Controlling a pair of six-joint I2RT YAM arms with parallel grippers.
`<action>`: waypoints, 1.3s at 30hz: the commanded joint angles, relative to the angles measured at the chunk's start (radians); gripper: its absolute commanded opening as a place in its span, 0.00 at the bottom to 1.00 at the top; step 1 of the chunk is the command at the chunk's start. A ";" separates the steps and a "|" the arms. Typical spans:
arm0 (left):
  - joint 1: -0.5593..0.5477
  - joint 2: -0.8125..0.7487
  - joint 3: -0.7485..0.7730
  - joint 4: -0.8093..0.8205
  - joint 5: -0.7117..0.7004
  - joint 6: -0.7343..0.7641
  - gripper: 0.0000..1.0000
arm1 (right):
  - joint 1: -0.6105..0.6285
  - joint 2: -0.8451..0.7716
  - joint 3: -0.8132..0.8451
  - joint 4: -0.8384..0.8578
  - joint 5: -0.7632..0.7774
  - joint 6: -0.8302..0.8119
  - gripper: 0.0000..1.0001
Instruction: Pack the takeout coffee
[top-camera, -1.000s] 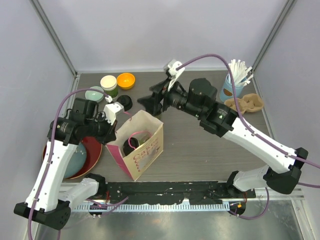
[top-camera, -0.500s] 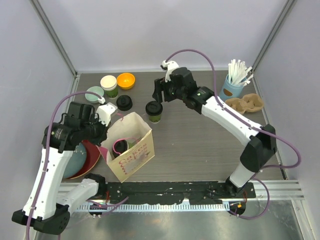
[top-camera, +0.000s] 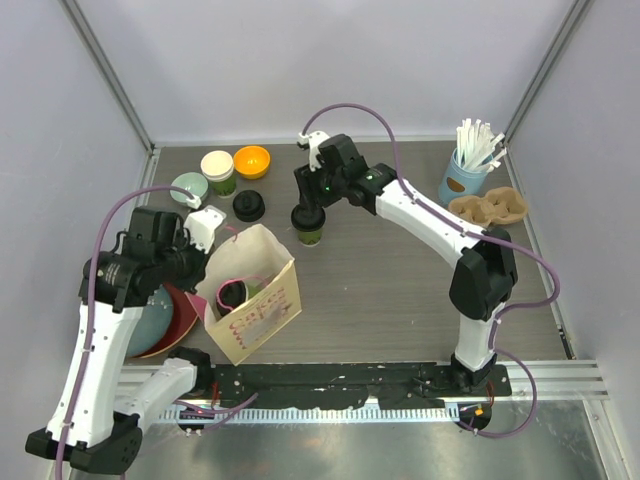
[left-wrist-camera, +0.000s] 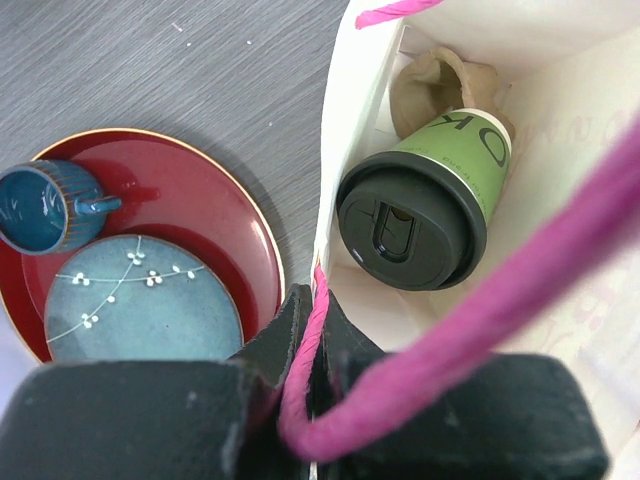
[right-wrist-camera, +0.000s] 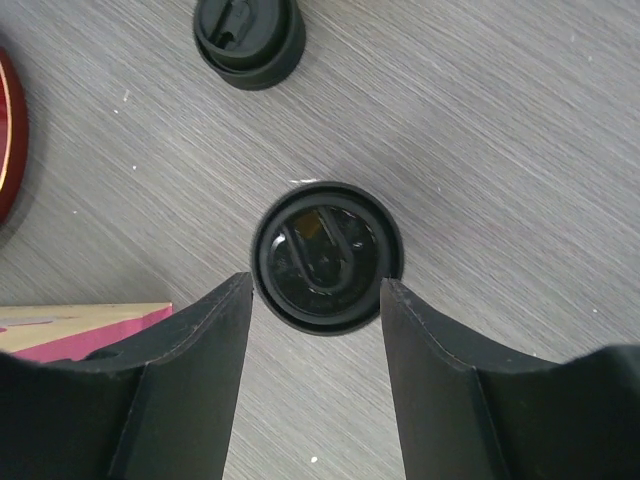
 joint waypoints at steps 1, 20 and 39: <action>0.014 -0.015 0.004 -0.029 -0.018 0.005 0.00 | 0.086 0.025 0.100 0.024 0.131 -0.028 0.60; 0.019 -0.012 0.011 -0.032 0.031 0.015 0.00 | 0.183 0.304 0.385 -0.125 0.464 0.044 0.50; 0.019 -0.013 0.015 -0.035 0.057 0.019 0.00 | 0.219 0.324 0.355 -0.148 0.538 0.047 0.33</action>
